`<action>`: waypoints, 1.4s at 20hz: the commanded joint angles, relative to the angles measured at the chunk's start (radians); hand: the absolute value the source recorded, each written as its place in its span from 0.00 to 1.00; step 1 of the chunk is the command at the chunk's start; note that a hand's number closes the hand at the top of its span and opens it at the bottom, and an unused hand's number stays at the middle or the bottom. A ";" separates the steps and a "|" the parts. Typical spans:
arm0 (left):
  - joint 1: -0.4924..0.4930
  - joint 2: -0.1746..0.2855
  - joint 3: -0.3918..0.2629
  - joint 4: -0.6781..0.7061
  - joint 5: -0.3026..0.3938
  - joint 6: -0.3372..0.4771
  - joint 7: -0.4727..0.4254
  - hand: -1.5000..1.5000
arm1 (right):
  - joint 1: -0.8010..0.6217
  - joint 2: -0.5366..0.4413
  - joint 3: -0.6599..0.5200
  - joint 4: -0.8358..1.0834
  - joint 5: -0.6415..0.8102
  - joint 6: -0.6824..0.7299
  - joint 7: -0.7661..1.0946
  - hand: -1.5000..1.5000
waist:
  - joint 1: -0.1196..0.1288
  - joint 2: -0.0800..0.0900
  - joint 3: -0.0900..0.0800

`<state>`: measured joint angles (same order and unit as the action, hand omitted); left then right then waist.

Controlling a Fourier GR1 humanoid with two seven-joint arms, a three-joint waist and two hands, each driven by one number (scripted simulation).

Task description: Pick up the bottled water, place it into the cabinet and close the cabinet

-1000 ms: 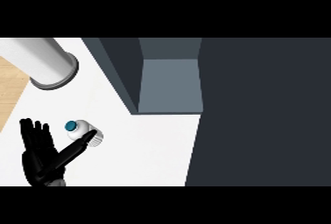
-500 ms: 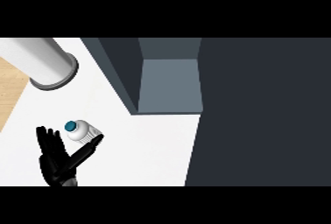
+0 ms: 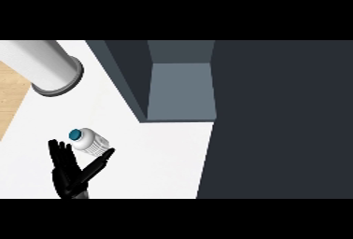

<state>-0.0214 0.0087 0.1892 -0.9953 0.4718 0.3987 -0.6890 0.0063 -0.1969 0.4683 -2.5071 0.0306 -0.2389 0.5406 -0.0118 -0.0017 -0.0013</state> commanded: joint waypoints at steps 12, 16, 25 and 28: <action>-0.202 0.035 0.126 0.301 0.092 -0.173 -0.151 0.00 | 0.036 0.008 0.092 -0.142 0.155 -0.055 0.050 0.00 | -0.002 -0.001 0.000; -0.293 0.010 0.160 0.484 0.097 -0.229 -0.279 0.00 | 0.007 -0.023 -0.026 -0.091 0.057 -0.036 0.036 0.00 | -0.007 0.005 -0.001; -0.334 0.030 0.156 0.534 0.126 -0.389 -0.243 1.00 | 0.133 -0.079 -0.121 -0.200 -0.051 0.011 -0.002 0.00 | -0.007 0.002 0.000; -0.383 0.072 0.146 0.596 0.071 -0.328 -0.321 1.00 | 0.088 -0.062 -0.079 -0.200 0.003 -0.009 0.053 0.00 | -0.012 0.003 -0.001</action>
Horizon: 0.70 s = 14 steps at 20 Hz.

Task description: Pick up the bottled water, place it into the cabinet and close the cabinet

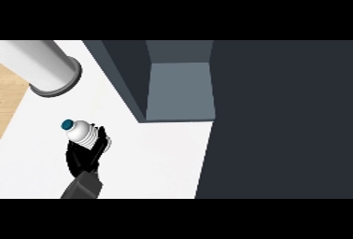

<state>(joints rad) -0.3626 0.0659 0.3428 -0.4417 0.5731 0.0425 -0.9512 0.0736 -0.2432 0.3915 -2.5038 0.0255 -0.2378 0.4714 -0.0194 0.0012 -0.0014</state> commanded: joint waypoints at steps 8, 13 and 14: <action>-0.088 -0.001 -0.090 0.046 -0.126 0.069 -0.082 1.00 | 0.136 -0.045 -0.096 -0.152 -0.068 0.060 -0.039 0.00 | -0.004 -0.002 0.001; -0.104 -0.037 -0.331 0.054 -0.315 -0.124 -0.003 1.00 | 0.112 -0.018 -0.111 -0.061 -0.060 0.045 -0.092 0.00 | -0.033 -0.008 0.004; -0.127 -0.032 -0.339 0.063 -0.321 -0.156 0.002 1.00 | 0.108 -0.020 -0.105 -0.059 -0.054 0.050 -0.093 0.00 | -0.029 -0.002 0.001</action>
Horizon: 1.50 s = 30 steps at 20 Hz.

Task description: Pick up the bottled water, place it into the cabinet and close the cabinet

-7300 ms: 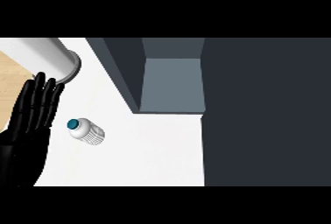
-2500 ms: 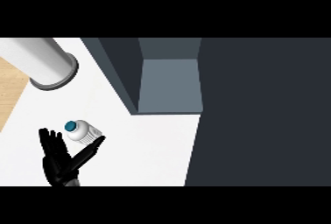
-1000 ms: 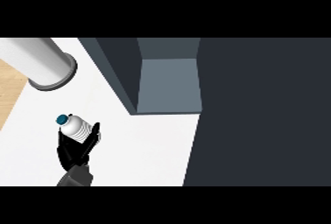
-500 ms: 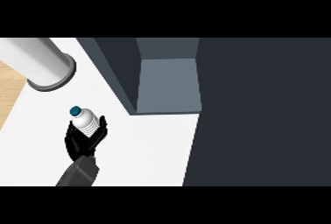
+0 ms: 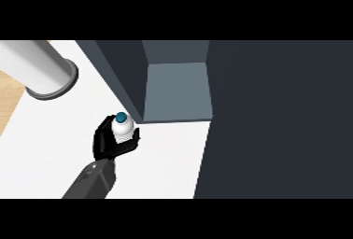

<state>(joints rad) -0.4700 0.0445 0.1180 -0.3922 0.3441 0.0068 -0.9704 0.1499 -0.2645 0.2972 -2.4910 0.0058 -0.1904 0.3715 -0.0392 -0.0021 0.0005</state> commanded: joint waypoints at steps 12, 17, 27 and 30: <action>-0.102 -0.043 -0.221 -0.109 0.055 -0.160 0.173 1.00 | 0.115 -0.022 -0.294 -0.067 -0.238 0.123 -0.051 0.00 | 0.003 -0.003 0.000; -0.161 -0.042 -0.250 -0.156 0.127 -0.116 0.275 1.00 | 0.123 0.002 -0.330 -0.011 -0.261 0.158 -0.100 0.00 | -0.018 -0.008 0.003; -0.202 -0.040 -0.353 -0.234 0.187 0.029 0.320 1.00 | 0.072 0.017 -0.395 0.067 -0.297 0.214 -0.132 0.00 | -0.045 -0.008 0.003; -0.195 -0.040 -0.365 -0.252 0.214 0.055 0.315 1.00 | 0.083 0.010 -0.416 0.079 -0.332 0.247 -0.145 0.00 | -0.067 -0.008 0.003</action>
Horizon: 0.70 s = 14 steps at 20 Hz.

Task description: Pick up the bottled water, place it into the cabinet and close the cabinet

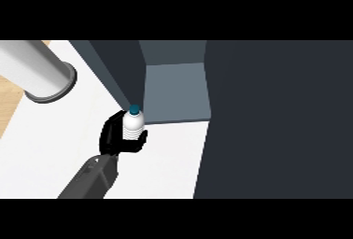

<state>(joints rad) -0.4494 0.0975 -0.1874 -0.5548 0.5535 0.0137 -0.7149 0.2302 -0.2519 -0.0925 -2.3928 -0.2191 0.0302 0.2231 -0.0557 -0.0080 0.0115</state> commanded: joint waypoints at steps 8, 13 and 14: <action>-0.271 -0.092 -0.079 -0.104 -0.012 0.227 0.112 1.00 | -0.026 -0.021 -0.084 0.052 -0.160 0.071 -0.021 0.00 | -0.062 0.006 -0.006; -0.250 -0.092 -0.097 -0.100 -0.022 0.306 0.129 1.00 | -0.001 -0.041 -0.114 0.056 -0.209 0.124 -0.042 0.00 | -0.085 0.006 -0.006; -0.252 -0.092 -0.092 -0.105 -0.007 0.319 0.127 1.00 | -0.017 -0.040 -0.115 0.056 -0.229 0.122 -0.037 0.00 | -0.093 0.010 -0.007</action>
<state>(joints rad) -0.4124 0.1107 -0.2293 -0.6298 0.5822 0.2505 -0.7019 0.2142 -0.2834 -0.1880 -2.3385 -0.3908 0.1272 0.1906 -0.0905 -0.0105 0.0191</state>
